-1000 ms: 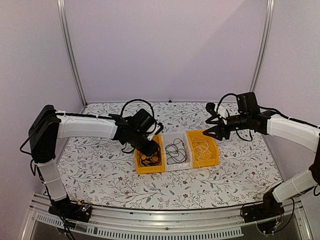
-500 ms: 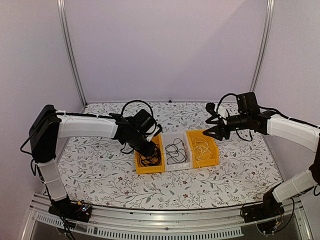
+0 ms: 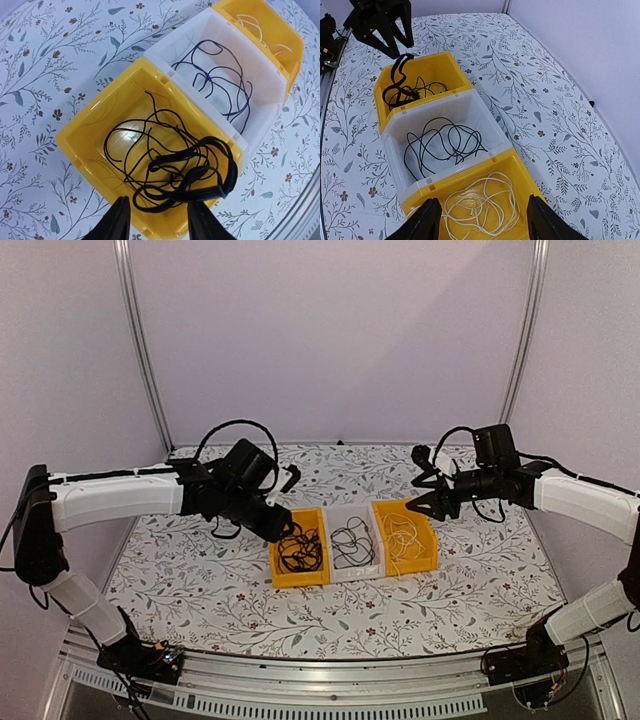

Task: Untangle the cables

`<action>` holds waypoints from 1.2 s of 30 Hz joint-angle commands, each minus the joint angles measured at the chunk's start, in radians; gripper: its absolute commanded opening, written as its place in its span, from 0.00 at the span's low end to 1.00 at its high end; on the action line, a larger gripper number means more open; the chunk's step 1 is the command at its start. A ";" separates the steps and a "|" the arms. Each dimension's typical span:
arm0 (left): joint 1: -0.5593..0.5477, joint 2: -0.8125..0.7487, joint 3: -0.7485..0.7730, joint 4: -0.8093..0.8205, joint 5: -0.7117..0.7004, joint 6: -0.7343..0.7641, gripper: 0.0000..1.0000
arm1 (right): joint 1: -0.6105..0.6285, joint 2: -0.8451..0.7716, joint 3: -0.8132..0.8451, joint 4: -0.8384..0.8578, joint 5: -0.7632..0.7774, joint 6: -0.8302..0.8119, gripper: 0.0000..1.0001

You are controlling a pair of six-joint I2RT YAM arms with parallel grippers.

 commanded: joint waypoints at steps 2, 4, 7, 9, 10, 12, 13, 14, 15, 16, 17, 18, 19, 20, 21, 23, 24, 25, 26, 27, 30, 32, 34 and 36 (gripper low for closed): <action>0.085 -0.069 -0.102 0.166 0.226 -0.014 0.39 | 0.000 0.005 0.004 -0.007 0.003 0.001 0.63; 0.112 -0.086 -0.142 0.220 0.260 -0.037 0.39 | 0.000 0.004 0.004 -0.006 0.006 0.002 0.63; 0.133 -0.075 -0.151 0.218 0.255 -0.050 0.39 | 0.000 0.004 0.004 -0.007 0.008 0.002 0.63; 0.133 -0.071 -0.135 0.194 0.243 -0.059 0.39 | 0.000 0.005 0.004 -0.007 0.007 0.002 0.63; 0.133 -0.076 -0.133 0.192 0.242 -0.060 0.39 | 0.001 0.005 0.006 -0.006 0.008 0.003 0.63; 0.133 -0.102 -0.130 0.188 0.213 -0.057 0.39 | 0.000 0.004 0.017 -0.008 0.023 0.013 0.63; 0.134 -0.119 -0.124 0.182 0.180 -0.049 0.39 | -0.001 0.001 0.029 -0.009 0.039 0.021 0.63; 0.133 -0.136 -0.116 0.170 0.134 -0.038 0.39 | -0.004 -0.005 0.045 -0.008 0.057 0.034 0.64; 0.133 -0.156 -0.104 0.148 0.086 -0.022 0.39 | -0.015 -0.020 0.061 -0.008 0.068 0.053 0.65; 0.134 -0.177 -0.091 0.133 0.034 -0.006 0.39 | -0.030 -0.032 0.081 -0.006 0.073 0.066 0.66; 0.133 -0.192 -0.079 0.121 -0.037 0.011 0.40 | -0.049 -0.050 0.100 -0.004 0.074 0.083 0.69; 0.135 -0.209 -0.069 0.115 -0.081 0.036 0.40 | -0.069 -0.071 0.118 0.000 0.078 0.097 0.74; 0.138 -0.223 -0.059 0.113 -0.123 0.053 0.40 | -0.091 -0.082 0.139 0.002 0.089 0.123 0.83; 0.138 -0.238 -0.051 0.113 -0.154 0.069 0.41 | -0.118 -0.092 0.162 0.001 0.094 0.152 0.94; 0.139 -0.251 -0.042 0.116 -0.174 0.090 0.42 | -0.144 -0.096 0.196 -0.010 0.096 0.180 0.98; 0.140 -0.275 -0.020 0.119 -0.201 0.119 0.48 | -0.191 -0.092 0.275 -0.047 0.111 0.253 0.99; 0.139 -0.285 -0.004 0.117 -0.221 0.125 0.54 | -0.203 -0.093 0.329 -0.064 0.123 0.279 0.99; 0.140 -0.294 0.011 0.115 -0.245 0.127 0.60 | -0.209 -0.097 0.366 -0.075 0.160 0.306 0.99; 0.141 -0.303 0.029 0.114 -0.266 0.136 0.64 | -0.210 -0.102 0.395 -0.074 0.217 0.326 0.99; 0.141 -0.310 0.052 0.113 -0.288 0.143 0.68 | -0.210 -0.109 0.421 -0.058 0.315 0.358 0.99; 0.142 -0.326 0.092 0.135 -0.346 0.164 0.76 | -0.212 -0.143 0.473 -0.031 0.555 0.500 0.99; 0.145 -0.343 0.086 0.181 -0.380 0.177 0.79 | -0.214 -0.172 0.465 -0.008 0.573 0.505 0.99; 0.144 -0.359 0.047 0.256 -0.403 0.187 0.81 | -0.213 -0.183 0.444 0.000 0.575 0.508 0.99; 0.145 -0.385 -0.017 0.348 -0.399 0.194 0.81 | -0.213 -0.185 0.393 0.018 0.563 0.523 0.99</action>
